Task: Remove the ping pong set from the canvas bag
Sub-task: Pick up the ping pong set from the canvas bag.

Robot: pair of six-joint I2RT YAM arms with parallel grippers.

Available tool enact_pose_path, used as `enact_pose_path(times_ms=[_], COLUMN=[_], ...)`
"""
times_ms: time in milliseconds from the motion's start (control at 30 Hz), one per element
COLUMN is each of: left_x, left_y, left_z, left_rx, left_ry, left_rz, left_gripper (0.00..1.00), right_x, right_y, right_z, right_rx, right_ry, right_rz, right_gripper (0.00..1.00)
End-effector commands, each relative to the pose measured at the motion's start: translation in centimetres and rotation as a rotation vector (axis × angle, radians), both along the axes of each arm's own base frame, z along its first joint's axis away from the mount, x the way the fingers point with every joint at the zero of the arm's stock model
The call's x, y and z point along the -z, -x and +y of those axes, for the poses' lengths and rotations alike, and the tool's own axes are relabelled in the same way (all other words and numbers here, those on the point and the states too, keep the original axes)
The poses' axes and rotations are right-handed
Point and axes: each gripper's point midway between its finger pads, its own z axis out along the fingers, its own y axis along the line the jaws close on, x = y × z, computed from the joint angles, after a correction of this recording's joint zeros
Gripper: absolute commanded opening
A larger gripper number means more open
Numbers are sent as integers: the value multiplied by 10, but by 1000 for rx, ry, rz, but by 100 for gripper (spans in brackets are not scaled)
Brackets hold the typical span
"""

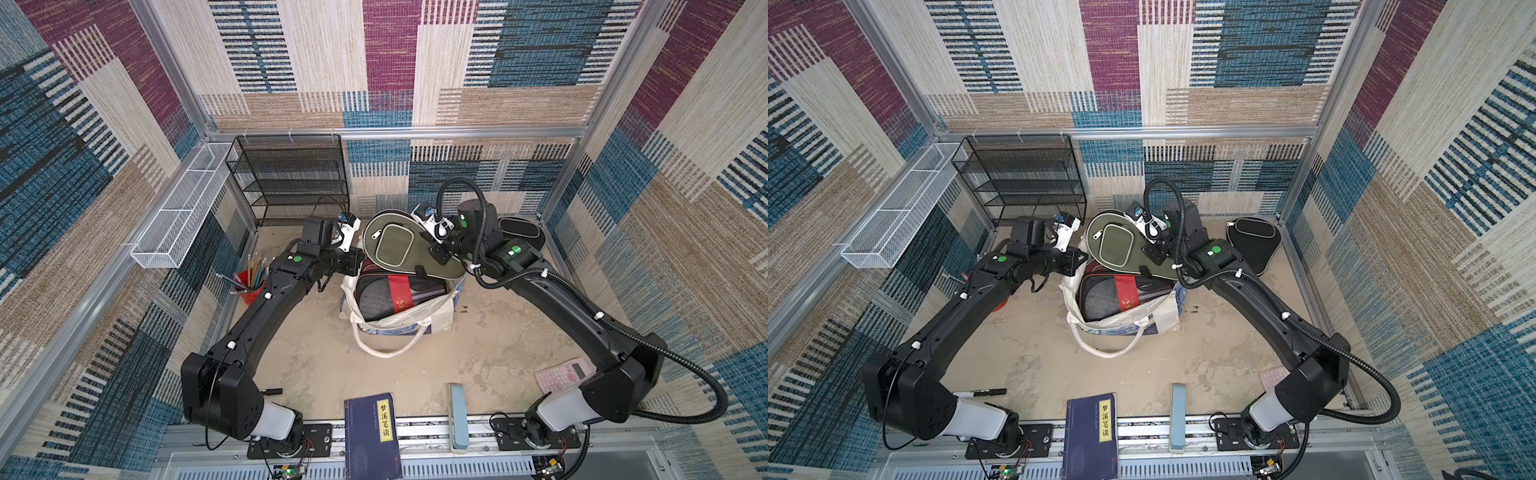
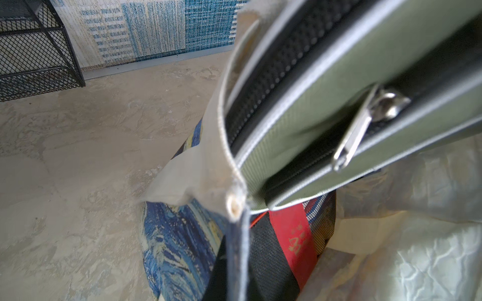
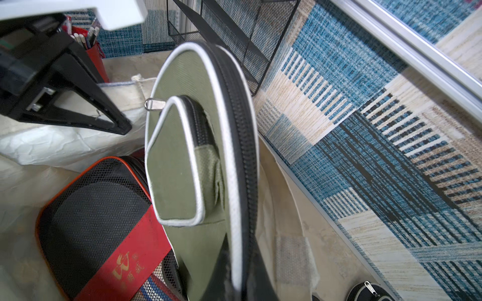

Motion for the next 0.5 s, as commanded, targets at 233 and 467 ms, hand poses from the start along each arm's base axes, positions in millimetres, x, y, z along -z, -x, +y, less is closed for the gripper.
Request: enact_pose_path(times_ms=[233,467], left_x=[9,5], left_y=[2,3], left_z=[-11,-11], left_rx=[43,48], left_ry=[40,37], left_rz=[38,23], left_gripper=[0,0], right_x=[39,63], right_y=[32,42], right_z=[26,35], right_rx=[-188,-266], right_ry=[-79,-57], right_rz=[64,136], right_gripper=[22,42])
